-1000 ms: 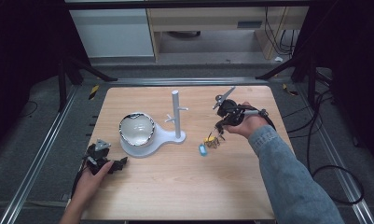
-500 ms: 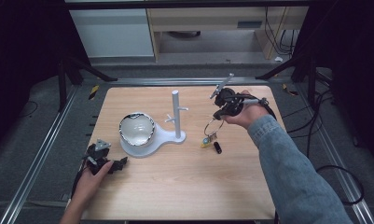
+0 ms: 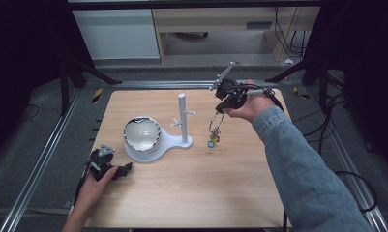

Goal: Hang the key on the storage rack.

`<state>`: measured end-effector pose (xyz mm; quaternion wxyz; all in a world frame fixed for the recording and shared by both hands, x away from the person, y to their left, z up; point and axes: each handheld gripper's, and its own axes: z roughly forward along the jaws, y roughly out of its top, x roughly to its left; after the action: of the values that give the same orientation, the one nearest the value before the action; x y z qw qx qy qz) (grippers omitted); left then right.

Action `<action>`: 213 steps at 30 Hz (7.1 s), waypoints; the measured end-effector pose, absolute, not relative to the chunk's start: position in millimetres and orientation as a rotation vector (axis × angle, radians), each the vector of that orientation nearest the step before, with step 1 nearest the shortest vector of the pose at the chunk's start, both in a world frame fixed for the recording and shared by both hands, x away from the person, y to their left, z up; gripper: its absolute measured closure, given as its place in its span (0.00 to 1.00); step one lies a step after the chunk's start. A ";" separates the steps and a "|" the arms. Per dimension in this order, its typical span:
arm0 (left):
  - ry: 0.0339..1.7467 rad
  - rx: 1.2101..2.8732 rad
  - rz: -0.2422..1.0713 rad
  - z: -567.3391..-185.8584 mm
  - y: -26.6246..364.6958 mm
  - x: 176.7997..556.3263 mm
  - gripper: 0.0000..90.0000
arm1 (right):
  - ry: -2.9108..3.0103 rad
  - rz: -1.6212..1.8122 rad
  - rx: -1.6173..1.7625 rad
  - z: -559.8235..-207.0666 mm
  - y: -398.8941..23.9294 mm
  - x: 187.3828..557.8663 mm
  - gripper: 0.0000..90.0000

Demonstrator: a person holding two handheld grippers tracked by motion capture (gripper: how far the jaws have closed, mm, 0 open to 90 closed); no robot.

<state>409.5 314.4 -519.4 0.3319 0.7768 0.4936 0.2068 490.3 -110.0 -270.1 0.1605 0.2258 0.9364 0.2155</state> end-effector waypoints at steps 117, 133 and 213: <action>1.291 2.030 0.540 -519.3 314.3 409.4 0.00 | 2.745 0.663 0.591 -265.2 -50.5 520.6 0.96; 1.290 2.031 0.540 -519.3 314.4 409.5 0.00 | 2.701 0.662 0.662 -267.7 -65.1 526.2 0.74; 1.290 2.027 0.539 -519.5 314.2 409.4 0.00 | 2.272 0.729 0.988 -376.8 -234.0 482.1 0.18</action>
<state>409.4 314.2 -519.5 0.3332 0.7760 0.4941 0.2064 482.1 -234.0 -376.8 0.2759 0.3676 0.8456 0.2714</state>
